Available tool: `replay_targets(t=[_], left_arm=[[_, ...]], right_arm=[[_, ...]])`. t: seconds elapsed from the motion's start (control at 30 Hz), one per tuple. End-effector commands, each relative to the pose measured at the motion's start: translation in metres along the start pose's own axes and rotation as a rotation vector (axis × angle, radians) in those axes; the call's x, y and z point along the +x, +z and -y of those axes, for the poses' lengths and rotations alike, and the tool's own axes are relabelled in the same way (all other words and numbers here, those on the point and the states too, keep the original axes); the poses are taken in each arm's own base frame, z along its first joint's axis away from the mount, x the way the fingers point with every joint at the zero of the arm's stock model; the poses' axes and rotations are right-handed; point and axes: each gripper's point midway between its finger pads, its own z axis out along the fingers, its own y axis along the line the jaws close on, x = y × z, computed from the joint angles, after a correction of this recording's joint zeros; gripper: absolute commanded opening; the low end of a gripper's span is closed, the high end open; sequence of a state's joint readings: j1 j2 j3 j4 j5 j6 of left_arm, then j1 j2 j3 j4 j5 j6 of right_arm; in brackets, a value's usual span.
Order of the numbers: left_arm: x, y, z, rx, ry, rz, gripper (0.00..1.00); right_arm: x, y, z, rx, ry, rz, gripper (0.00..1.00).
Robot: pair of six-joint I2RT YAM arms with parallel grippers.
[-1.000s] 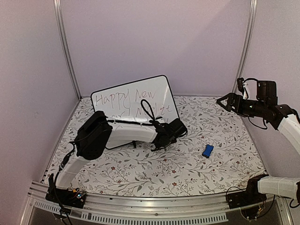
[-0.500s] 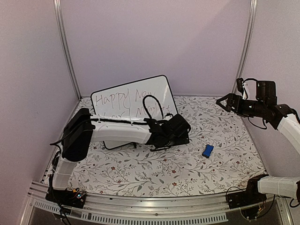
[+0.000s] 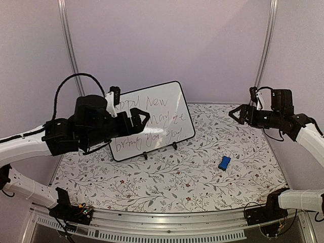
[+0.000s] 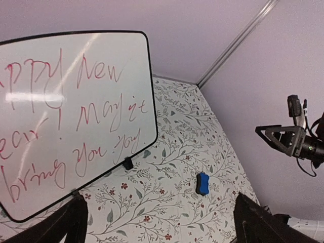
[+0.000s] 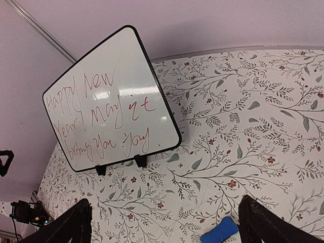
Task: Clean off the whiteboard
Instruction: Move the whiteboard to the center of the board.
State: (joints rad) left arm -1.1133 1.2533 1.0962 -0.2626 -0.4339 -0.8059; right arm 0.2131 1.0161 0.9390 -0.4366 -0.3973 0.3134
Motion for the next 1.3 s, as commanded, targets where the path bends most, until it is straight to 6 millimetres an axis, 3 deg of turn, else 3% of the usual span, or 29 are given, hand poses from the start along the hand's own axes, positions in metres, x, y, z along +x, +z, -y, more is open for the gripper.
replay_targets(t=[0.0,0.1,0.23,0.37,0.57,0.87,1.0,1.1,1.13,1.27], left_arm=[[-0.031,-0.04,-0.062,-0.088,0.03,0.129,1.0],[-0.05,-0.074,-0.098,-0.126,-0.009,0.233,1.0],[-0.064,-0.091,-0.137,-0.201,-0.015,0.283,1.0],[-0.089,-0.088,-0.174,-0.27,-0.025,0.285,1.0],[-0.118,-0.063,-0.222,-0.166,-0.072,0.245,1.0],[-0.141,-0.047,-0.264,-0.023,-0.105,0.268,1.0],[-0.159,-0.036,-0.27,-0.053,-0.068,0.215,1.0],[-0.151,-0.025,-0.288,-0.09,-0.119,0.175,1.0],[-0.155,-0.023,-0.287,-0.067,-0.112,0.195,0.98],[-0.154,-0.015,-0.285,0.003,-0.112,0.187,0.73]], right_arm=[[0.013,0.02,-0.001,-0.001,-0.017,-0.028,0.99],[0.025,0.038,-0.004,0.024,-0.03,-0.054,0.99],[0.046,0.068,-0.018,0.064,-0.117,-0.101,0.99],[0.063,0.097,-0.033,0.073,-0.196,-0.111,0.99],[0.085,0.139,-0.047,0.051,-0.232,-0.126,0.96],[0.117,0.201,-0.054,0.137,-0.32,-0.192,0.92],[0.132,0.225,-0.05,0.166,-0.329,-0.23,0.89],[0.137,0.235,-0.051,0.167,-0.321,-0.24,0.85],[0.139,0.238,-0.051,0.165,-0.32,-0.245,0.84],[0.147,0.247,-0.056,0.158,-0.331,-0.268,0.81]])
